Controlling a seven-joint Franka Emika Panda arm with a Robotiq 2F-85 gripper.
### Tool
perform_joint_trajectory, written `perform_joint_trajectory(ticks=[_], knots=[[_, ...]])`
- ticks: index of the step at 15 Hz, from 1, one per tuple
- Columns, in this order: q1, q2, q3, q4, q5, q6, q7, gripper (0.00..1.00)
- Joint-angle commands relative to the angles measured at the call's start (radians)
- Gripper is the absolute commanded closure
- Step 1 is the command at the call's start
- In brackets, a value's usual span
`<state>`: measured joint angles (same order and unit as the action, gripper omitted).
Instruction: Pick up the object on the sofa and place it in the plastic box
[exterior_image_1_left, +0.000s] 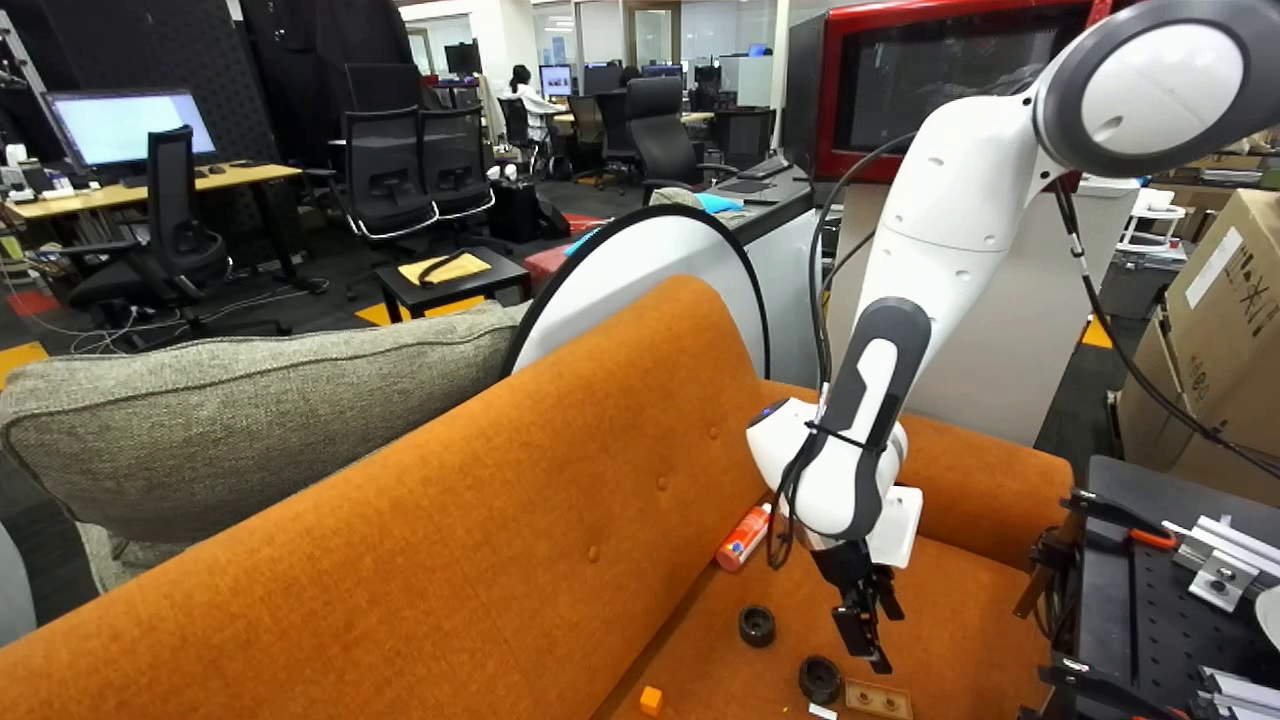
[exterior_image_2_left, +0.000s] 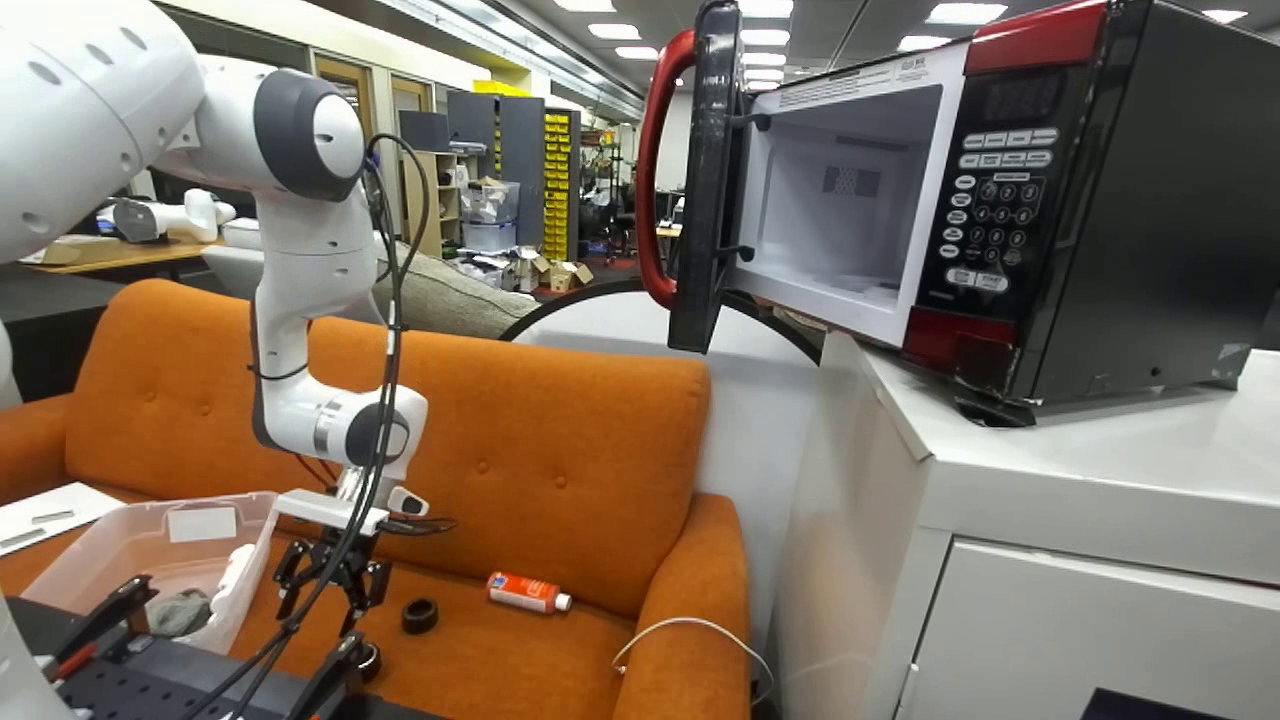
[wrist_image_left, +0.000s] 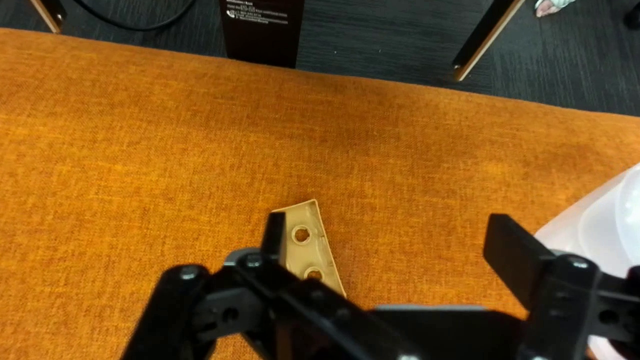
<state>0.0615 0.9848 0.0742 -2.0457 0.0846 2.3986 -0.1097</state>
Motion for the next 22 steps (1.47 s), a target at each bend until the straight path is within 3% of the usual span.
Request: perform_joint_trajectory(ticks=[1,3,4,11,22], knots=[[0.003,0.059,-0.005,0.012,-0.040,0.083,0.008,0.00],[-0.041,0.100,0.031,0.032,-0.034,0.032,-0.032,0.00],[-0.012,0.083,0.010,0.011,-0.041,0.065,0.006,0.00],[-0.023,0.105,0.021,0.029,-0.039,0.059,-0.004,0.00],[0.046,0.275,-0.016,0.116,-0.150,0.195,0.004,0.00]])
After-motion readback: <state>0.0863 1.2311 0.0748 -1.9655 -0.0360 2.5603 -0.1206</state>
